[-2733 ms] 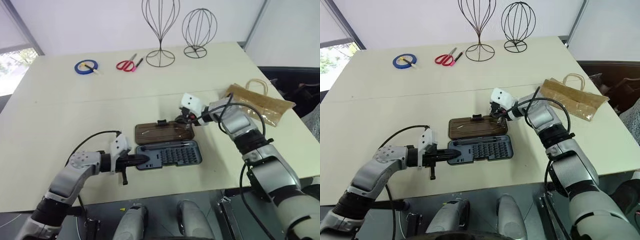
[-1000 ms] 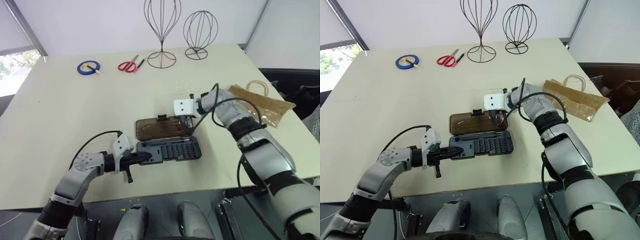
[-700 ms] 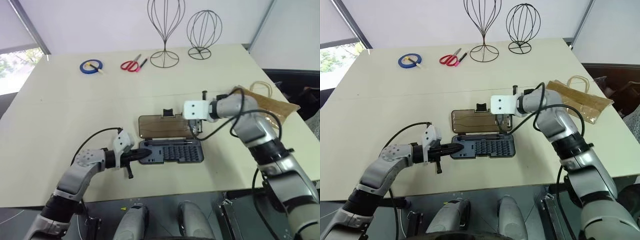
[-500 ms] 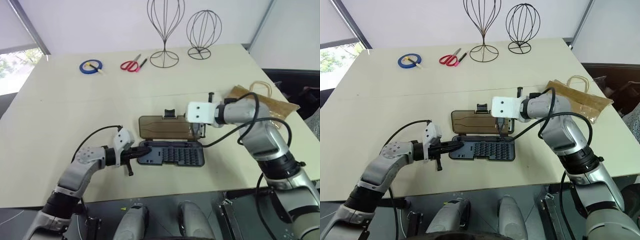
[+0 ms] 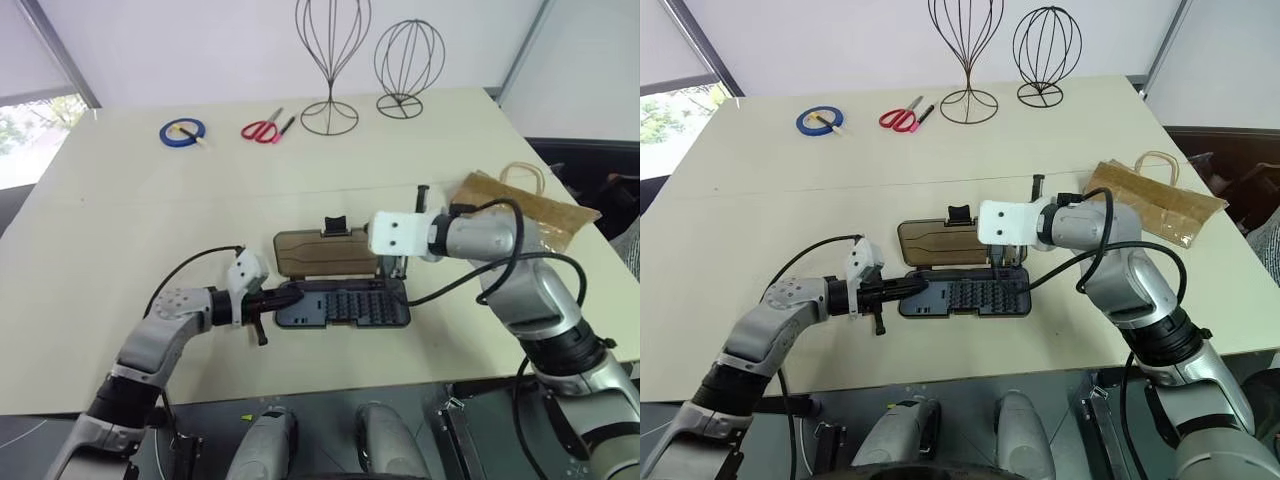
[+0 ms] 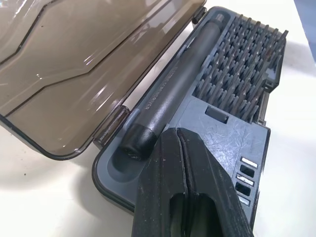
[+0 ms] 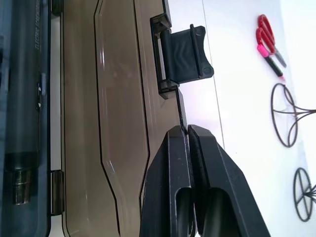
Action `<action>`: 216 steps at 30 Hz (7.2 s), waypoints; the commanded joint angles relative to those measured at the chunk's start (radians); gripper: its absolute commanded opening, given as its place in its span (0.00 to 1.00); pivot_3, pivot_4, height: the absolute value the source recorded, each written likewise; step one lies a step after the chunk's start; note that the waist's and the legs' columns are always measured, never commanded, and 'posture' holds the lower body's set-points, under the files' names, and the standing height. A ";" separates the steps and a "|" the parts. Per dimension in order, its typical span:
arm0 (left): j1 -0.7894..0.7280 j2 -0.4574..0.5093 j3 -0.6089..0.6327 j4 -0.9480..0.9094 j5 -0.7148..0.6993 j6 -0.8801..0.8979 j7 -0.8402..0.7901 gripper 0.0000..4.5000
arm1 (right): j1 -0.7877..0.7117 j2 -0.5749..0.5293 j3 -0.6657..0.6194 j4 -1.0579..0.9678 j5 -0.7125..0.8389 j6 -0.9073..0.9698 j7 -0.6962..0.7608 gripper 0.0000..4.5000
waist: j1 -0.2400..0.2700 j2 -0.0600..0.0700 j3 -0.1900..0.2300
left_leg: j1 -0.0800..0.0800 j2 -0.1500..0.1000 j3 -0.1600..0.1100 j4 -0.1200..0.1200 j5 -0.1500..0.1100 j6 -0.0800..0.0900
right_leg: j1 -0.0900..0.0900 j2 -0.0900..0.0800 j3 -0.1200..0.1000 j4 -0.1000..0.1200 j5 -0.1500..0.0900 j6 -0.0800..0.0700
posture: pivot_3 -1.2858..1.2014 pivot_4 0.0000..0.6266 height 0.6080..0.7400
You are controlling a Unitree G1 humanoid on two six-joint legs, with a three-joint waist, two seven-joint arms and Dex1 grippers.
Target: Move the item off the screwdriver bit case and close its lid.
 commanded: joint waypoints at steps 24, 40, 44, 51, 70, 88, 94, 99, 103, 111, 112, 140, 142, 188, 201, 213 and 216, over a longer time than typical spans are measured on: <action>-0.192 -0.064 0.239 -0.104 -0.203 0.205 0.155 0.00 | 0.063 0.014 0.046 0.022 -0.060 -0.182 -0.154 0.01 | 0.004 -0.005 0.005 | -0.015 -0.001 0.000 0.002 0.000 0.000 | -0.014 0.000 0.000 -0.001 0.002 0.003 | 0.52 0.24 1.00; -0.269 -0.041 0.302 0.224 -0.107 0.053 0.165 0.00 | 0.053 0.009 0.041 0.020 -0.059 -0.184 -0.149 0.01 | 0.004 -0.005 0.005 | -0.015 -0.002 0.001 0.002 0.000 0.000 | -0.014 0.000 0.000 -0.001 0.002 0.003 | 0.52 0.24 1.00; -0.252 -0.060 0.255 0.316 -0.052 -0.006 0.123 0.00 | 0.052 0.007 0.039 0.015 -0.060 -0.183 -0.148 0.01 | 0.004 -0.005 0.005 | -0.015 -0.002 0.001 0.002 0.000 0.000 | -0.014 0.000 0.000 -0.001 0.002 0.003 | 0.52 0.24 1.00; -0.227 -0.091 0.172 0.372 -0.004 -0.046 0.040 0.00 | 0.052 0.001 0.031 0.010 -0.060 -0.177 -0.146 0.01 | 0.003 -0.005 0.005 | -0.015 -0.002 0.001 0.002 0.000 0.000 | -0.015 0.000 0.000 0.000 0.002 0.003 | 0.52 0.24 1.00; -0.220 -0.101 0.152 0.358 0.025 -0.060 0.004 0.00 | 0.004 -0.022 -0.017 -0.012 0.020 -0.060 -0.036 0.90 | 0.004 -0.005 0.005 | -0.015 -0.002 0.001 0.003 0.000 0.000 | -0.015 0.000 0.000 0.001 0.002 0.003 | 0.52 0.24 1.00; -0.179 0.070 0.141 0.117 -0.072 0.132 -0.186 0.00 | -0.059 -0.155 -0.219 0.063 0.283 0.120 0.027 0.99 | 0.001 -0.005 0.005 | -0.016 -0.002 0.001 0.003 0.000 0.000 | -0.015 -0.001 0.000 0.001 0.002 0.003 | 0.52 0.24 1.00; -0.142 0.160 0.121 0.010 -0.117 0.215 -0.270 0.00 | -0.045 -0.160 -0.217 0.066 0.299 0.125 -0.001 0.99 | 0.001 -0.005 0.005 | -0.016 -0.002 0.001 0.003 0.000 0.000 | -0.015 -0.001 0.000 0.001 0.002 0.003 | 0.52 0.24 1.00; -0.122 0.163 0.106 -0.044 -0.130 0.243 -0.284 0.00 | -0.034 -0.162 -0.216 0.064 0.312 0.134 -0.015 0.99 | 0.003 -0.005 0.005 | -0.016 -0.002 0.001 0.003 0.000 0.000 | -0.015 -0.001 0.000 0.001 0.002 0.003 | 0.52 0.24 1.00; -0.084 0.175 0.079 -0.101 -0.141 0.259 -0.303 0.00 | -0.029 -0.169 -0.228 0.061 0.344 0.176 -0.001 0.99 | 0.002 -0.005 0.005 | -0.016 -0.002 0.001 0.003 0.000 0.000 | -0.015 -0.002 0.000 0.001 0.002 0.003 | 0.52 0.24 1.00; -0.070 0.170 0.057 -0.113 -0.143 0.254 -0.290 0.00 | -0.043 -0.145 -0.296 0.011 0.527 0.373 0.021 0.99 | 0.004 -0.005 0.005 | -0.016 -0.001 0.001 0.003 0.000 0.000 | -0.015 -0.002 0.000 0.001 0.002 0.003 | 0.52 0.24 1.00; -0.082 0.164 0.061 -0.102 -0.144 0.254 -0.283 0.00 | -0.043 -0.142 -0.300 0.007 0.544 0.394 0.017 0.99 | 0.004 -0.005 0.005 | -0.016 -0.001 0.001 0.003 0.000 0.000 | -0.015 -0.002 0.000 0.001 0.002 0.003 | 0.52 0.24 1.00; -0.486 -0.045 -0.147 0.458 0.100 -0.004 -0.419 0.00 | 0.444 0.215 -0.461 -0.345 1.475 1.217 -0.606 0.01 | 0.005 -0.006 0.004 | -0.017 -0.002 0.000 0.005 0.000 0.001 | -0.015 -0.002 -0.001 0.003 0.002 0.003 | 0.52 0.24 1.00; -0.495 -0.070 -0.157 0.496 0.128 -0.043 -0.415 0.00 | 0.460 0.265 -0.468 -0.311 1.515 1.217 -0.740 0.01 | 0.005 -0.006 0.004 | -0.017 -0.002 0.000 0.005 0.000 0.001 | -0.015 -0.002 -0.001 0.003 0.002 0.003 | 0.52 0.24 1.00; -0.423 -0.222 -0.270 0.591 0.356 -0.267 -0.497 0.00 | 0.404 0.120 -0.007 -0.251 2.020 0.532 -1.677 0.01 | -0.004 -0.006 -0.001 | -0.014 0.000 0.001 0.005 0.000 0.002 | -0.012 0.004 0.000 0.003 0.002 0.003 | 0.52 0.24 1.00; -0.506 -0.252 -0.217 0.702 0.374 -0.341 -0.455 0.00 | 0.337 0.105 0.007 -0.225 1.986 0.608 -1.593 0.01 | 0.003 -0.006 -0.001 | -0.014 0.002 0.001 0.007 0.000 0.002 | -0.011 0.007 0.000 0.003 0.004 0.001 | 0.52 0.24 1.00; -0.514 -0.151 -0.057 0.608 0.302 -0.285 -0.335 0.00 | 0.290 -0.219 -0.121 -0.370 2.133 0.683 -1.287 0.01 | 0.000 -0.007 0.000 | -0.015 0.004 0.001 0.007 0.000 0.002 | -0.013 0.007 0.000 0.003 0.003 0.001 | 0.52 0.24 1.00; -0.513 -0.129 -0.005 0.557 0.273 -0.245 -0.288 0.00 | 0.266 -0.295 -0.175 -0.385 2.093 0.689 -1.163 0.01 | 0.004 -0.008 0.000 | -0.016 0.005 0.001 0.007 0.000 0.002 | -0.013 0.007 -0.001 0.002 0.003 0.001 | 0.52 0.24 1.00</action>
